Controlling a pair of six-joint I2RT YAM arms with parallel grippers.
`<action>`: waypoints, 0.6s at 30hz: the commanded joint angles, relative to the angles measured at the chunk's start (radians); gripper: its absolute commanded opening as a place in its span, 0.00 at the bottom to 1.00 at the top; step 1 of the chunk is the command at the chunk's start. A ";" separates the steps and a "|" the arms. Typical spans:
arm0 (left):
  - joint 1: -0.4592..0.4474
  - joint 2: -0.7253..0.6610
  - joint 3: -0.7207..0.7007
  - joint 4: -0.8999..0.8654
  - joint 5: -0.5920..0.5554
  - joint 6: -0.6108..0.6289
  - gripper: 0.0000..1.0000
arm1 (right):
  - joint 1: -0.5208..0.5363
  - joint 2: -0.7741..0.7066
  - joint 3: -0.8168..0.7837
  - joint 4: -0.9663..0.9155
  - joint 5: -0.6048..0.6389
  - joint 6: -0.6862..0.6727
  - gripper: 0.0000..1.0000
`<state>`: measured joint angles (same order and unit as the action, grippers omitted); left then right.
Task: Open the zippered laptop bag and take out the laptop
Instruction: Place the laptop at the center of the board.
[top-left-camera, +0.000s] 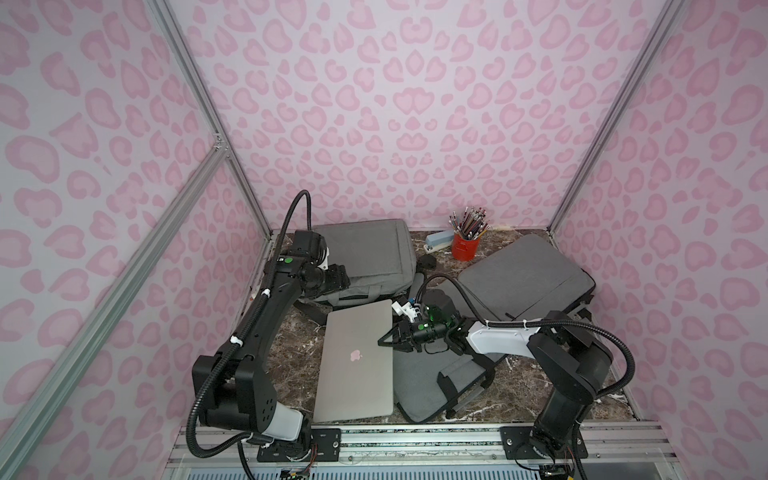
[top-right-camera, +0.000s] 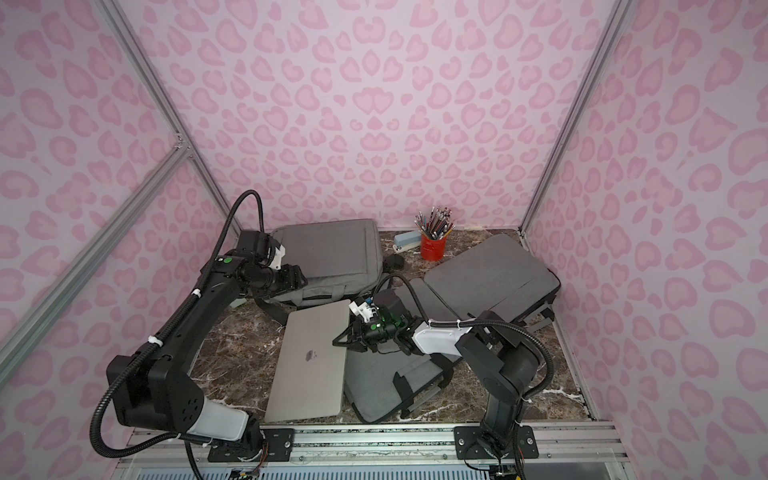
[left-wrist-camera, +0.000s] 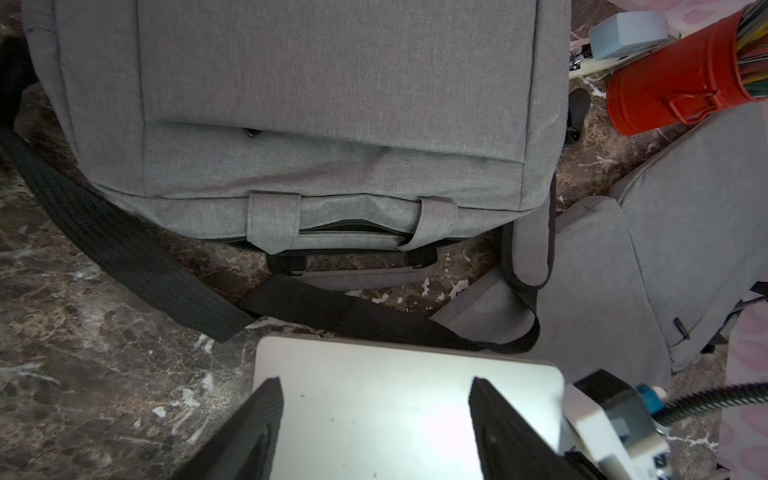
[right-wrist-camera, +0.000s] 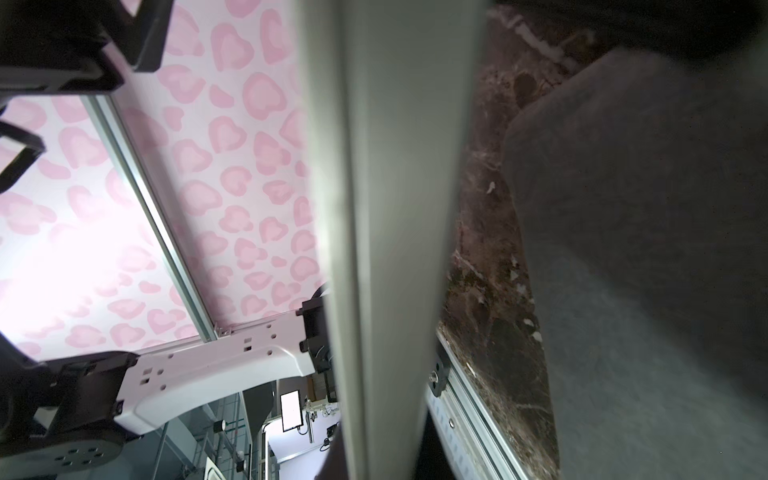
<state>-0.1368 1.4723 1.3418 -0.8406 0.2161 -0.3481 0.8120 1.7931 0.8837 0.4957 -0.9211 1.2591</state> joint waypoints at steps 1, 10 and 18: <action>0.000 -0.033 -0.027 0.006 0.023 -0.004 0.75 | 0.018 0.043 0.040 0.133 0.014 0.036 0.00; 0.002 -0.099 -0.084 0.004 0.042 0.000 0.75 | 0.064 0.193 0.160 0.134 0.038 0.058 0.00; 0.001 -0.110 -0.099 0.003 0.052 0.014 0.76 | 0.062 0.150 0.149 0.080 0.051 0.017 0.00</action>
<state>-0.1368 1.3666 1.2480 -0.8391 0.2520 -0.3473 0.8818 1.9724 1.0370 0.5140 -0.8425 1.3014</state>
